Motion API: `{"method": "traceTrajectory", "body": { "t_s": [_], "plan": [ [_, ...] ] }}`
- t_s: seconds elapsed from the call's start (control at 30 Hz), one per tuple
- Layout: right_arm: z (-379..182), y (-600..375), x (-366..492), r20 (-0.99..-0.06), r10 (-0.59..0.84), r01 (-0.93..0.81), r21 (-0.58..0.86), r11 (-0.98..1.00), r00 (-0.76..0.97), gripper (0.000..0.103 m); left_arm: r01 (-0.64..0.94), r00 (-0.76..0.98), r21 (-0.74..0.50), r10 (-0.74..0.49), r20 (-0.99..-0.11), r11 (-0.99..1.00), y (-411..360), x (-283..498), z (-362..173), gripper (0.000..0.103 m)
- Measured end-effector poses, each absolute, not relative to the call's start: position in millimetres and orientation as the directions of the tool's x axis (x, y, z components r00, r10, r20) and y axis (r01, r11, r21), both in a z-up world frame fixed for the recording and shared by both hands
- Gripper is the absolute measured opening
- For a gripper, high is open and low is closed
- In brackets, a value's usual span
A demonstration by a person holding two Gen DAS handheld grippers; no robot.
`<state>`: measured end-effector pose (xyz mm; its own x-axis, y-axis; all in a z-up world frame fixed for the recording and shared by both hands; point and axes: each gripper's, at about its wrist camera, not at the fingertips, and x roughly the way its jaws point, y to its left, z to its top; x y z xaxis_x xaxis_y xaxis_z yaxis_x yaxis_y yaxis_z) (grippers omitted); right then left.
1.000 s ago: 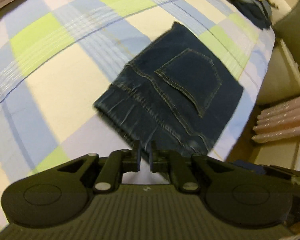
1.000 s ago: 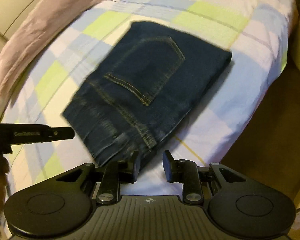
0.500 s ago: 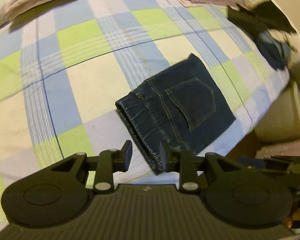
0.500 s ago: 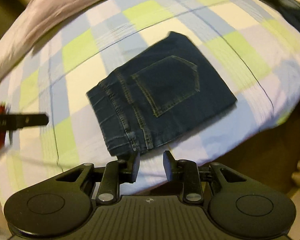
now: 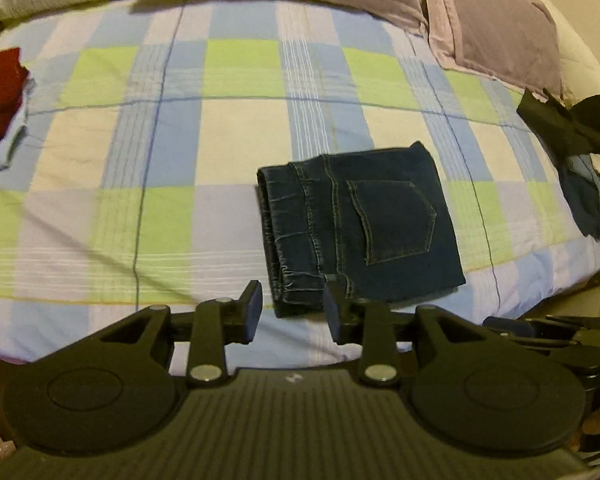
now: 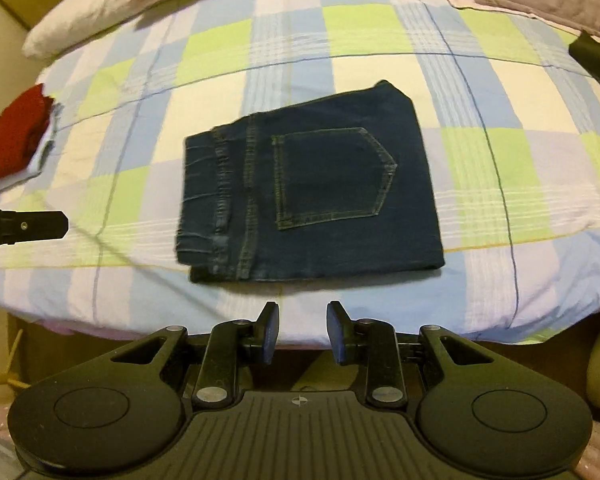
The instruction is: Fold clothes
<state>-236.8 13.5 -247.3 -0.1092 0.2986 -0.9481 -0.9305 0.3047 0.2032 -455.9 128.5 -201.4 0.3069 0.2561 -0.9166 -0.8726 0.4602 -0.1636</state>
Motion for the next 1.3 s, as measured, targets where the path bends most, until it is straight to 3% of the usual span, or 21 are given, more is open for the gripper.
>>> {"method": "traceTrajectory", "body": {
  "t_s": [0.07, 0.1, 0.13, 0.73, 1.0, 1.3],
  "plan": [
    [-240, 7, -239, -0.942, 0.318, -0.929, 0.205, 0.308, -0.103, 0.037, -0.871, 0.310, -0.152, 0.281, -0.908, 0.467, 120, -459, -190, 0.032],
    [-236, 3, -240, -0.939, 0.331, -0.928, 0.205, 0.312, -0.096, 0.058, -0.867, 0.314, -0.147, 0.293, -0.903, 0.475, 114, -461, -184, 0.032],
    [-232, -2, -242, -0.935, 0.343, -0.926, 0.204, 0.317, -0.089, 0.068, -0.862, 0.320, -0.144, 0.300, -0.899, 0.486, 109, -462, -179, 0.033],
    [-214, -109, -324, -0.905, 0.424, -0.872, 0.176, 0.457, 0.040, 0.068, -0.781, 0.340, -0.072, 0.325, -0.883, 0.621, 12, -521, -160, 0.037],
    [-212, -102, -299, -0.911, 0.407, -0.892, 0.133, 0.432, 0.061, 0.068, -0.817, 0.351, -0.123, 0.316, -0.881, 0.563, 17, -496, -167, 0.038],
    [-211, -61, -212, -0.924, 0.381, -0.957, 0.086, 0.275, 0.027, 0.068, -0.889, 0.333, -0.194, 0.294, -0.896, 0.415, 35, -426, -187, 0.038]
  ]
}}
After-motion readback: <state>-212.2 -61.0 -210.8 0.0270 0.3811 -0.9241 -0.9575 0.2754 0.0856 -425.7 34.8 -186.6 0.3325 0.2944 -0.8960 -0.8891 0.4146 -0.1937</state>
